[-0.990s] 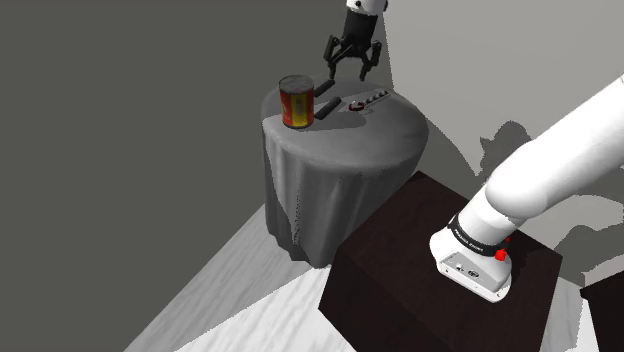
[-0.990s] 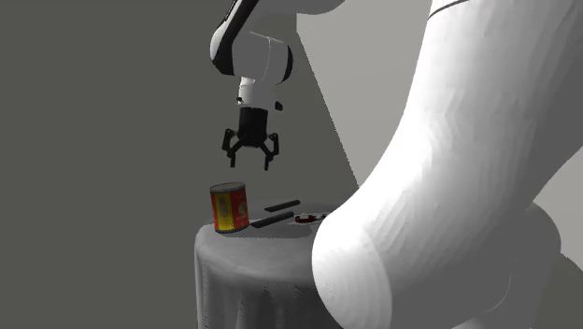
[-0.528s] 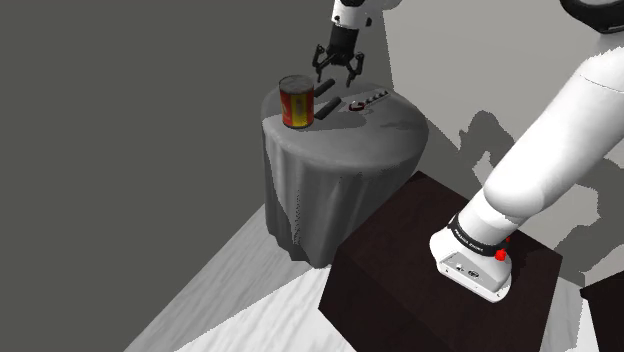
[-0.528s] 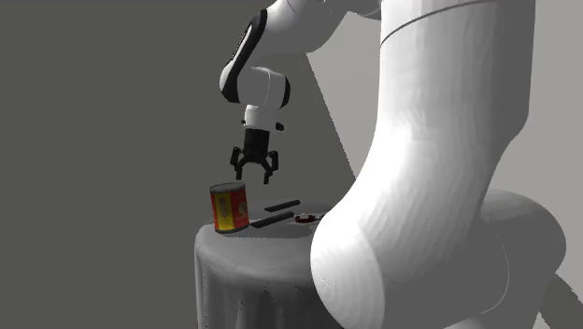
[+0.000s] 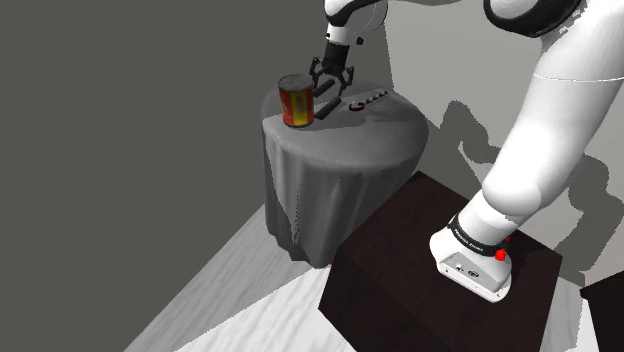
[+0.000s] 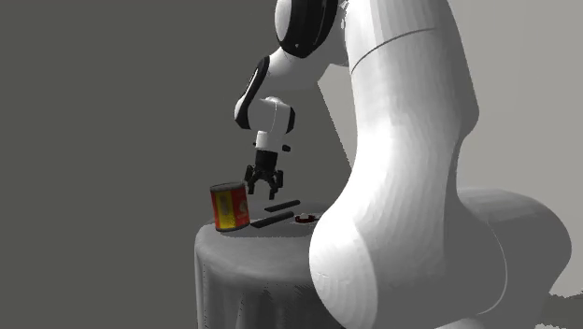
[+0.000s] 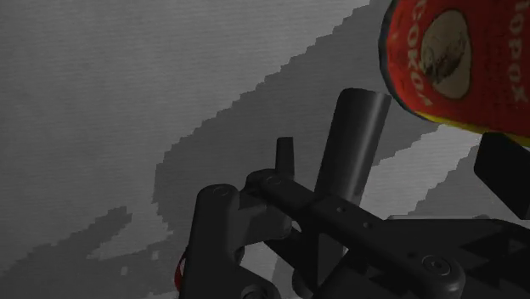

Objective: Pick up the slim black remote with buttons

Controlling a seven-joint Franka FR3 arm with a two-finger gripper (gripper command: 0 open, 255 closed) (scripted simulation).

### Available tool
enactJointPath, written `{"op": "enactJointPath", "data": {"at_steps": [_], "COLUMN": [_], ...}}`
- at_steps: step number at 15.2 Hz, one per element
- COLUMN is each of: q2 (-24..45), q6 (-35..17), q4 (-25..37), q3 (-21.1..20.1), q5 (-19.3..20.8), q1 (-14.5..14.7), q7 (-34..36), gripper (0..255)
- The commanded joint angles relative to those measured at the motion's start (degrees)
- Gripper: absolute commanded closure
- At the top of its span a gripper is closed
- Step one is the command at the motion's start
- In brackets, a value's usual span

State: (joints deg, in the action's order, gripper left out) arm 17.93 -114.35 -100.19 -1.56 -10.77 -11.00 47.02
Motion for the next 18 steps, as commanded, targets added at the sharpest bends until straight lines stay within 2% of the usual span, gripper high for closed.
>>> {"op": "enactJointPath", "data": {"at_steps": [1,6,15,16,18], "q2": [3.50,12.32,15.11,15.15,15.16], "q6": [-0.46,-1.00,-5.32,-5.38,-5.31], "q4": [2.43,9.53,7.92,7.89,7.97], "q3": [0.76,2.53,2.32,2.31,2.31], "q5": [-0.84,-3.18,-3.68,-3.69,-3.68], "q1": [-0.62,-2.42,-2.44,-2.42,-2.42], "q7": [2.27,7.36,6.35,6.36,6.37], "gripper": [0,0,0,255,255]}}
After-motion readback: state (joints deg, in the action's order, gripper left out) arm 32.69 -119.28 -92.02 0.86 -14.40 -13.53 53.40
